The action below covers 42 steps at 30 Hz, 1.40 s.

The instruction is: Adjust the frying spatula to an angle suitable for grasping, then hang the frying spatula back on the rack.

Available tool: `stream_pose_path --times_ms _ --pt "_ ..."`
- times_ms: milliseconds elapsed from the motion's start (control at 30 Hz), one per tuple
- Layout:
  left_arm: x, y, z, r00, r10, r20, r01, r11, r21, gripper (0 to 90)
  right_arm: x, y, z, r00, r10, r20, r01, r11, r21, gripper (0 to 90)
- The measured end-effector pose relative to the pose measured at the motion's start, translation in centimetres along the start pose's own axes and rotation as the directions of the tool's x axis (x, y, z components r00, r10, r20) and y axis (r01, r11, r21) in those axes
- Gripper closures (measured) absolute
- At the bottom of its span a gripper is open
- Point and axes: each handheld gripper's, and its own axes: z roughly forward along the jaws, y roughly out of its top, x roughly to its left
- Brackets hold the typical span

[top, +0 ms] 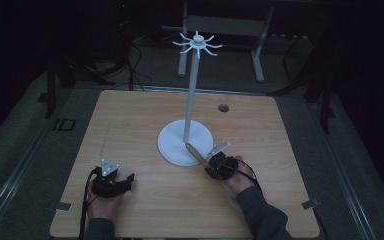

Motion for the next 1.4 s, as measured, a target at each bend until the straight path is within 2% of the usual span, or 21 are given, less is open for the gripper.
stream_pose_path --times_ms 233,500,567,800,933,1000,1033,1400 --pt "0.0 0.0 0.0 1.0000 0.006 0.002 -0.006 1.0000 0.003 32.8 -0.2 -0.2 -0.9 0.9996 0.028 0.005 -0.028 0.998 -0.057 75.4" --pt "0.0 0.0 0.0 1.0000 0.003 0.000 -0.003 1.0000 -0.003 32.8 -0.5 -0.4 -1.9 0.9984 0.053 0.020 -0.050 0.991 -0.125 75.4" --pt "0.0 0.0 0.0 1.0000 0.006 0.002 -0.006 1.0000 0.000 32.8 -0.7 -0.5 -2.6 0.9977 0.065 0.022 -0.060 0.983 -0.173 75.4" --pt "-0.1 0.0 0.0 1.0000 0.008 -0.001 -0.008 1.0000 0.003 32.8 -1.2 -0.6 -3.9 0.9952 0.092 0.033 -0.081 0.963 -0.259 75.4" --pt "-0.1 0.0 0.0 1.0000 0.010 0.001 -0.010 1.0000 0.002 32.8 -1.5 -0.4 -4.4 0.9934 0.109 0.035 -0.094 0.951 -0.295 75.4" --pt "-0.1 0.1 0.0 1.0000 0.009 0.001 -0.009 1.0000 0.002 32.8 -1.6 -0.4 -4.6 0.9931 0.112 0.035 -0.096 0.948 -0.303 75.4" --pt "-0.1 0.1 0.0 1.0000 0.007 0.001 -0.007 1.0000 0.000 32.8 -1.6 -0.3 -4.9 0.9924 0.118 0.036 -0.100 0.941 -0.324 75.4" --pt "-0.1 0.1 0.0 0.9999 0.010 0.000 -0.010 0.9999 0.002 32.8 -1.7 0.3 -5.9 0.9917 0.123 0.036 -0.099 0.915 -0.391 75.4"
